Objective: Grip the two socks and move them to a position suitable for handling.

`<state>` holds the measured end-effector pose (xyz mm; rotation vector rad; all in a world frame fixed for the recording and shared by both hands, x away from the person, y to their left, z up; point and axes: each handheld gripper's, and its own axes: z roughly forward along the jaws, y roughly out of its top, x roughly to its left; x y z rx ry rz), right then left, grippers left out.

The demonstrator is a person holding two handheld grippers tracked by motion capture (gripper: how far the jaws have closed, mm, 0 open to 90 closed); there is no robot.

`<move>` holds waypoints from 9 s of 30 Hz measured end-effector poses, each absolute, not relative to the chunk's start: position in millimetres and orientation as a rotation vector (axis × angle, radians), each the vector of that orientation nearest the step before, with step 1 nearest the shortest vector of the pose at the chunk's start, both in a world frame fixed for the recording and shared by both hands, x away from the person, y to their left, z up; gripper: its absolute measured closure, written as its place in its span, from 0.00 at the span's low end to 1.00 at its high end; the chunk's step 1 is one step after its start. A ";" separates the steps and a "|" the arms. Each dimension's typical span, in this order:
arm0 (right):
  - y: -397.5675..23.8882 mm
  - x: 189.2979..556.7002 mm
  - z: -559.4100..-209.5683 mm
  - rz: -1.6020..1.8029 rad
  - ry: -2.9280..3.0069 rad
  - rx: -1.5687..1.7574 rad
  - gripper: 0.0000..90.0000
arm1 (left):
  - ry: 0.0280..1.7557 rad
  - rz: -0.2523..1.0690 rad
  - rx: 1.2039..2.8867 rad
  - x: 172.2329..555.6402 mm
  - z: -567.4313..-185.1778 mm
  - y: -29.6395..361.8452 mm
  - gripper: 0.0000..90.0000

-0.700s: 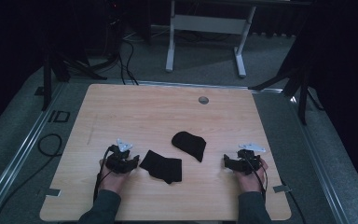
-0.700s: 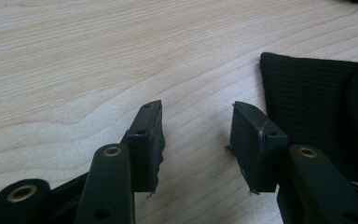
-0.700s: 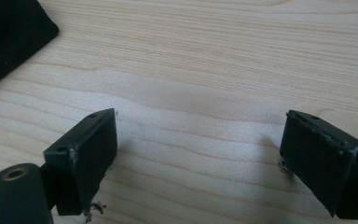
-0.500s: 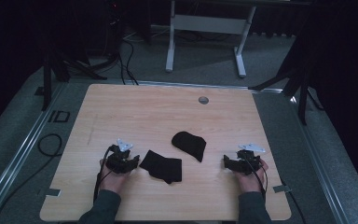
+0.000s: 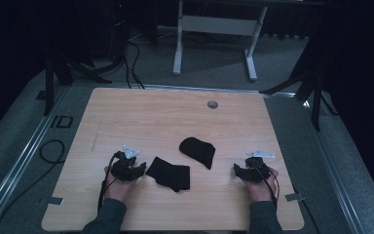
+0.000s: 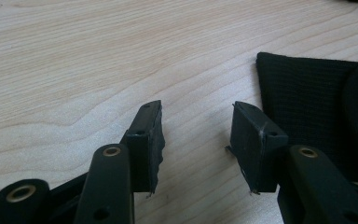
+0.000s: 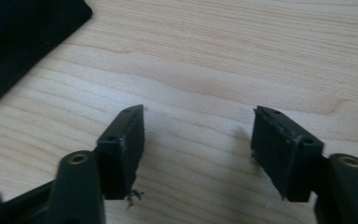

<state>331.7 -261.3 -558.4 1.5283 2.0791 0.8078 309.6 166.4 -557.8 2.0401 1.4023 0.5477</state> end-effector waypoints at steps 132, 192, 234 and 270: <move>-78.8 264.7 -517.6 0.978 2.644 0.616 0.87 | 1.124 0.373 2.137 291.0 -556.1 123.6 0.93; -114.8 278.4 -510.5 1.106 2.557 1.005 0.95 | 1.120 0.360 2.124 292.0 -557.5 125.0 0.93; -228.5 273.6 -505.0 0.969 2.267 1.311 0.63 | 1.113 0.369 2.136 293.0 -557.4 125.5 0.90; -191.5 289.9 -520.7 0.941 2.347 1.238 0.62 | 1.120 0.374 2.117 296.8 -558.7 126.4 0.90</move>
